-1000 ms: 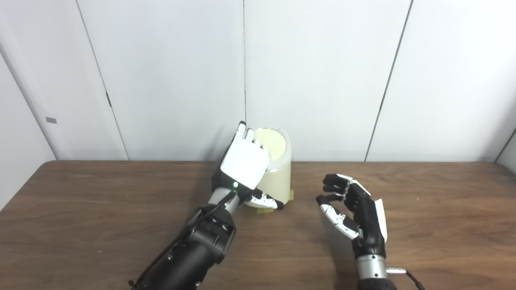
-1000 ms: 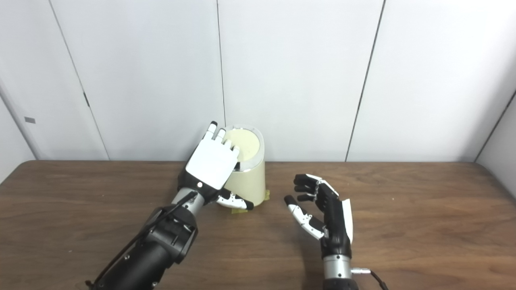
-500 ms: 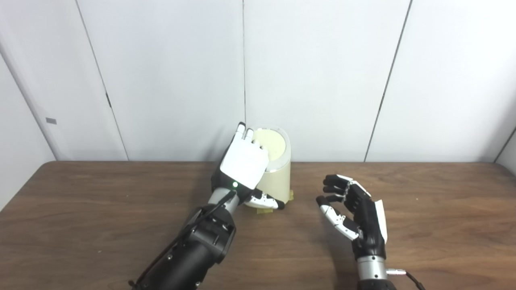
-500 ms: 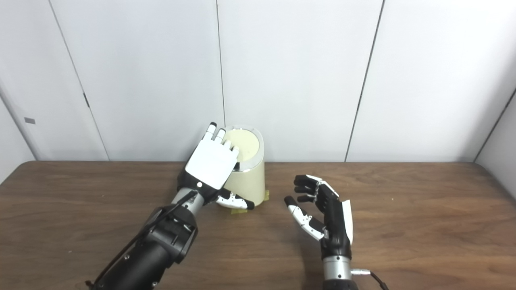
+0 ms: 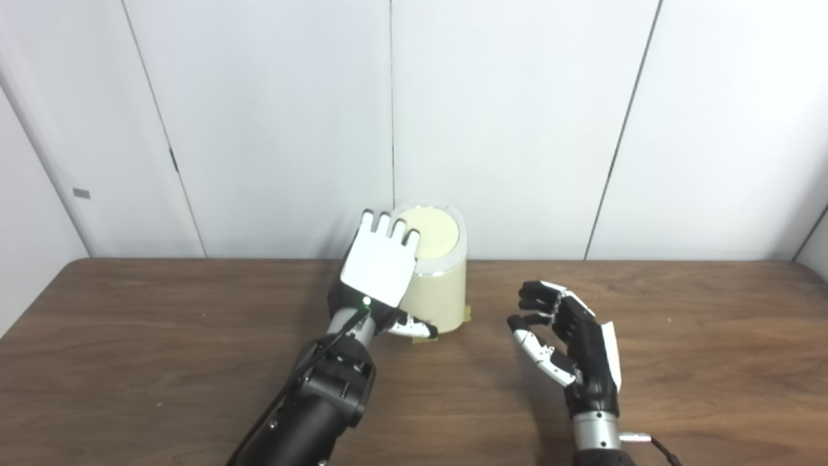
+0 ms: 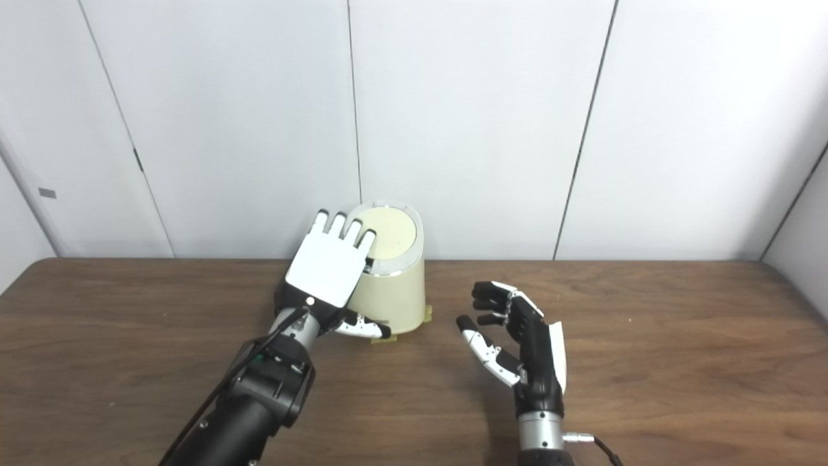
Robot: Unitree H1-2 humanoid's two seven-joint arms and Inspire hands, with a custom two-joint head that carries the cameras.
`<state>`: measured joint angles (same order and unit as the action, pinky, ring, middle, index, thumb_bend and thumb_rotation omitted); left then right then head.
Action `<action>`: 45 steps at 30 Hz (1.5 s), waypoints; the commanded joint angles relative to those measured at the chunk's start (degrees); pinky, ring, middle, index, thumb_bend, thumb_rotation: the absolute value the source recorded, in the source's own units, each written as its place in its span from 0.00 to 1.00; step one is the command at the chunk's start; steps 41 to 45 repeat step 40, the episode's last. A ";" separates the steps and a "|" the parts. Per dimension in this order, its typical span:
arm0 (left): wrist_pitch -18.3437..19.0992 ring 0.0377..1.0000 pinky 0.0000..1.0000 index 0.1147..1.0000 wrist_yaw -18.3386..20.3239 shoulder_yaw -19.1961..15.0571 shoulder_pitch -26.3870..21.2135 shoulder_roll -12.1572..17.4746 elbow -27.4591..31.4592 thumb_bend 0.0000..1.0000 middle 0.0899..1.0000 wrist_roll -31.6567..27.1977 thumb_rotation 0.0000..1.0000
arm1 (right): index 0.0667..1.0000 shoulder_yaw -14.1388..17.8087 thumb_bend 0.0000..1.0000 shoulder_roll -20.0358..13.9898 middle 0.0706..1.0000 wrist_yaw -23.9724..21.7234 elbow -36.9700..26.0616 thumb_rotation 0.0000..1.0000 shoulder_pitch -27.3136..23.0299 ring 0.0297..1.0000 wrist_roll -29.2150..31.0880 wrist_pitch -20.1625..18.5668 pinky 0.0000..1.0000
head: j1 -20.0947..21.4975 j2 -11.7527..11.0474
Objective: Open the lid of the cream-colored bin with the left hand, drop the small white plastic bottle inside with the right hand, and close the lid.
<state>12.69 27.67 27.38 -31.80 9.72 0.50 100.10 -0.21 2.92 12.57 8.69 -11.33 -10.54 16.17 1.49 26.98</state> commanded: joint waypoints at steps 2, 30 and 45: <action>1.77 1.00 1.00 1.00 -0.32 -2.90 -2.74 0.11 -0.45 0.81 1.00 -1.00 0.80 | 0.61 0.11 0.28 -0.07 0.63 -0.07 -0.72 0.20 -1.88 0.63 -0.03 1.04 0.55 | 0.11 0.03; -22.72 0.75 0.66 0.74 -27.91 -33.74 18.56 -10.08 7.23 0.19 0.75 -83.05 0.76 | 0.61 2.16 0.28 -1.24 0.63 -0.60 -0.14 0.18 -1.17 0.64 3.65 0.51 0.57 | 0.64 -0.94; -29.02 0.75 0.67 0.73 -31.08 -33.89 23.87 -9.41 -0.40 0.19 0.75 -91.48 0.42 | 0.62 3.49 0.28 -2.59 0.64 -0.81 -1.18 0.19 0.32 0.64 3.45 0.29 0.57 | 0.97 -1.47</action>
